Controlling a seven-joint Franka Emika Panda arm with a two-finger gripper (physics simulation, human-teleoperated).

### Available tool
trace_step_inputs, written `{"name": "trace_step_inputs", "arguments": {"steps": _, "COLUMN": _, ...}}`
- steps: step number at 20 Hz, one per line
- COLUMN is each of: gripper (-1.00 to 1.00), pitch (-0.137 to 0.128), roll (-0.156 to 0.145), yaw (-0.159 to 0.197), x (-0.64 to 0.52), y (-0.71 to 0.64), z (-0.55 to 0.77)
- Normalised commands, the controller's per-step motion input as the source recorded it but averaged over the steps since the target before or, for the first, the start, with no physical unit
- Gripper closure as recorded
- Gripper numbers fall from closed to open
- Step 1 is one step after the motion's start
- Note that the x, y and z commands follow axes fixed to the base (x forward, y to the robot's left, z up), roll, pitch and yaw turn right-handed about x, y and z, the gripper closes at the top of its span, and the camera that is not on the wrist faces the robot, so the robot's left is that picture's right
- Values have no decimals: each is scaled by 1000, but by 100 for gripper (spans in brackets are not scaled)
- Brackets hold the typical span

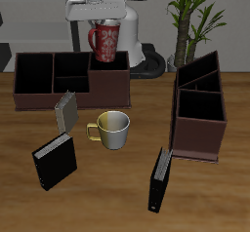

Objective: Place the red mug into the back desk caddy's right compartment

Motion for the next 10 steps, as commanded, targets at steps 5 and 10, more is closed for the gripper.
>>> {"name": "trace_step_inputs", "arguments": {"steps": 5, "gripper": 100, "pitch": 49, "roll": -15, "yaw": 28, "x": 24, "y": -81, "z": -255}}
{"name": "trace_step_inputs", "arguments": {"steps": 10, "gripper": 100, "pitch": 34, "roll": 7, "yaw": 39, "x": 11, "y": 63, "z": -212}}
